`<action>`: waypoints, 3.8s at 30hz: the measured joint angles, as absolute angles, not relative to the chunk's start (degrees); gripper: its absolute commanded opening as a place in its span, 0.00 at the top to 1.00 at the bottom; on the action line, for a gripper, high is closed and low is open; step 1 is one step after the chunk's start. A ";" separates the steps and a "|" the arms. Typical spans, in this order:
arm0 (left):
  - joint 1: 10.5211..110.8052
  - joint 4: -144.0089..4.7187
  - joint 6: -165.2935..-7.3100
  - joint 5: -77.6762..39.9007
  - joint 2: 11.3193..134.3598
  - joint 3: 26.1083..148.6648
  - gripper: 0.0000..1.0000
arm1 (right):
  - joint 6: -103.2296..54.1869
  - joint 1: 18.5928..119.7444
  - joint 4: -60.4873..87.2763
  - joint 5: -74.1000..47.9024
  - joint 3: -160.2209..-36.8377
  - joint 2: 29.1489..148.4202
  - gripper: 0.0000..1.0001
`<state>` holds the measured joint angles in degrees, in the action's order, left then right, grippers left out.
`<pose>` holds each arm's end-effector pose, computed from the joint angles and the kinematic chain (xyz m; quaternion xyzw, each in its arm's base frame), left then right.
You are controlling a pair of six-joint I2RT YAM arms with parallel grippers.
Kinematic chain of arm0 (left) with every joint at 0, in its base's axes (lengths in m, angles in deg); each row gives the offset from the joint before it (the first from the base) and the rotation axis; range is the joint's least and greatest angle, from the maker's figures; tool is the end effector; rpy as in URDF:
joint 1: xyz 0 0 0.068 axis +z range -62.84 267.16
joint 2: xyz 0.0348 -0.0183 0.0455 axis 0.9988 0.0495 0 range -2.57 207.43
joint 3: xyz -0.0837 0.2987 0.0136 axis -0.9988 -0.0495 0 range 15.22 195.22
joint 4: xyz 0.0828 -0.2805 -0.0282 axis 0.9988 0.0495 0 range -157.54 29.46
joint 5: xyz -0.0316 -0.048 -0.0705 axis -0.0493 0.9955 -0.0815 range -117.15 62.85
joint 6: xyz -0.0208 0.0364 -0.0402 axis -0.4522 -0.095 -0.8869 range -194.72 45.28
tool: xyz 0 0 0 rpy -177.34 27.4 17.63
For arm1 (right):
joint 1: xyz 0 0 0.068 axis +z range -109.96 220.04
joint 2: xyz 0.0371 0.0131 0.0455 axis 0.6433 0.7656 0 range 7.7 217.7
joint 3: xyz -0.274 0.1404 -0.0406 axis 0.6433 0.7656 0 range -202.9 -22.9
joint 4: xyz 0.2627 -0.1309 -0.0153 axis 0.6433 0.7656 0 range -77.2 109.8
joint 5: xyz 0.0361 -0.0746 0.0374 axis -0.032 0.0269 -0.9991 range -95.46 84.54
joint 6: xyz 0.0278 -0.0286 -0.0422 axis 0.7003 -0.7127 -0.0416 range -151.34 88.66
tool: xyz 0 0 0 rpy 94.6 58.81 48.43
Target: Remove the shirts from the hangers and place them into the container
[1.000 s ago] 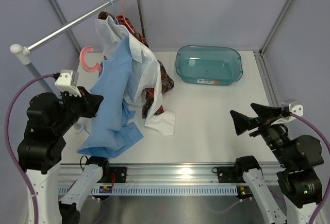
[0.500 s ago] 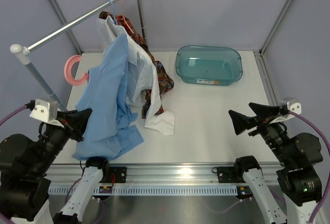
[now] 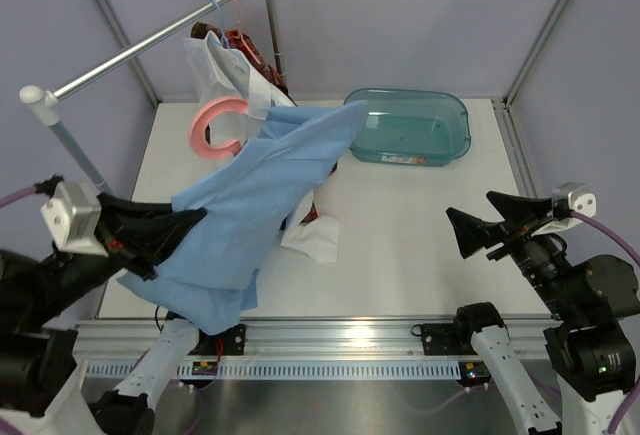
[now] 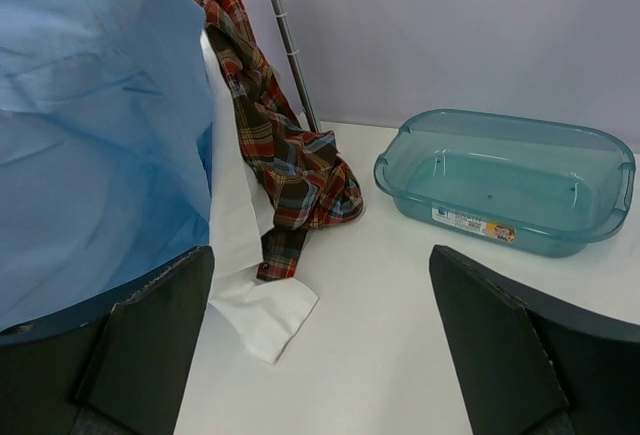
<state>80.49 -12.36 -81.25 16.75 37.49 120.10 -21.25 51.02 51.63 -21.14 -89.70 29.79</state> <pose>-0.0477 -0.0235 0.6040 0.2864 0.5980 -0.3210 0.6762 0.0068 0.0127 0.4783 -0.1064 0.6628 0.2243 0.7065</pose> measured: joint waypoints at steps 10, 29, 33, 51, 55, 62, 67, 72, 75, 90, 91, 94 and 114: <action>78.37 -20.69 -85.95 23.57 49.99 108.45 1.00 | -22.01 51.02 50.16 -21.99 -92.76 33.05 0.01; 34.89 -37.15 -85.88 -11.82 72.89 108.08 1.00 | -21.93 51.02 47.15 -23.33 -103.45 48.96 0.01; 31.24 -39.16 -85.46 -17.43 78.95 109.87 1.00 | -21.88 51.02 45.29 -24.68 -105.88 50.93 0.03; 24.79 -43.03 -82.19 -27.03 83.30 110.00 1.00 | -13.60 51.75 42.45 -26.50 -103.82 61.99 0.21; 24.53 -43.51 -81.57 -27.75 83.80 110.00 1.00 | -12.20 52.82 41.77 -26.56 -103.43 63.73 0.28; 24.20 -43.88 -80.53 -28.84 84.57 110.00 1.00 | -11.24 54.22 40.31 -26.21 -103.19 64.52 0.62; 24.03 -44.10 -80.55 -29.45 84.50 109.52 0.95 | -12.20 54.28 39.13 -24.00 -101.98 64.41 1.00; 23.96 -47.47 -81.42 -29.80 82.82 104.93 0.51 | -13.45 54.43 38.93 -23.04 -99.54 63.06 1.00; 23.92 -49.02 -82.56 -29.78 79.74 101.30 0.29 | -14.47 54.52 38.54 -22.43 -97.11 61.31 1.00; 23.88 -54.20 -84.18 -29.80 80.30 104.54 0.44 | -15.74 54.74 35.06 -22.01 -93.90 59.38 1.00; 23.88 -53.94 -84.26 -29.96 80.98 104.56 0.45 | -15.87 54.74 35.02 -21.97 -93.90 59.28 1.00; 23.90 -52.91 -84.68 -30.55 82.47 104.56 0.58 | -16.13 54.83 34.97 -21.66 -93.90 59.01 1.00; 23.68 -49.89 -84.28 -34.09 78.34 102.11 1.00 | -15.85 56.16 34.97 -8.66 -91.43 57.66 1.00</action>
